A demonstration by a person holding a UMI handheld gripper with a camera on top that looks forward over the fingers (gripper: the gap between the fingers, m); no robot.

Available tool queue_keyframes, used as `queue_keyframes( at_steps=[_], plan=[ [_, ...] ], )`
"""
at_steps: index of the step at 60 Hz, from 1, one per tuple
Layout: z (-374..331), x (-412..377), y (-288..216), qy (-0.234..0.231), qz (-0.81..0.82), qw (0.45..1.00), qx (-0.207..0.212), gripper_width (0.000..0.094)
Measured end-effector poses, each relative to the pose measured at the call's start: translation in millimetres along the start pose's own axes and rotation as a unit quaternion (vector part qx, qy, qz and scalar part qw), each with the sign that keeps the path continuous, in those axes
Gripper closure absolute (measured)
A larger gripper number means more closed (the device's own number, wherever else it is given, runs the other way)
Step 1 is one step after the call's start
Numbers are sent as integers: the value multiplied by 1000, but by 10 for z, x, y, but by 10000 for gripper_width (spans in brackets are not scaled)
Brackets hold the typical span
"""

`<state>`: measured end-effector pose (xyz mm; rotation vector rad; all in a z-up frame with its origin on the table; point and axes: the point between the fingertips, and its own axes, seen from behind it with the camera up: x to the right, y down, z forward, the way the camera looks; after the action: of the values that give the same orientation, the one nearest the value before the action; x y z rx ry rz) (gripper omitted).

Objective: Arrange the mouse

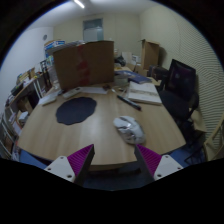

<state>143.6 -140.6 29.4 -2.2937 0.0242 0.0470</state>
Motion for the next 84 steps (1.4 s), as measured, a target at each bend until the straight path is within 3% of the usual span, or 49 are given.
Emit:
queue_keyframes(
  at_steps=[9,25,35,39,42,47,59,74,79,84],
  plan=[
    [344,619,-153,33,-15,999,21,102],
    [982,676,-298,9,-24,999,26,78],
    [1204,692,-503,8,-7,998,57,111],
    [1266,737,-565,18,-1,998,67,152],
    [1283,790,-576,32,7,997,73,375],
    [1276,808,-564,49,22,996,75,412],
    [1232,845,-546,74,47,996,35,527],
    [535,295,-2111,59,37,984,166,535],
    [625,-245,-2491,31,27,982,185,537],
    [920,-870,-2521,-2,18,984,180,539]
  ],
)
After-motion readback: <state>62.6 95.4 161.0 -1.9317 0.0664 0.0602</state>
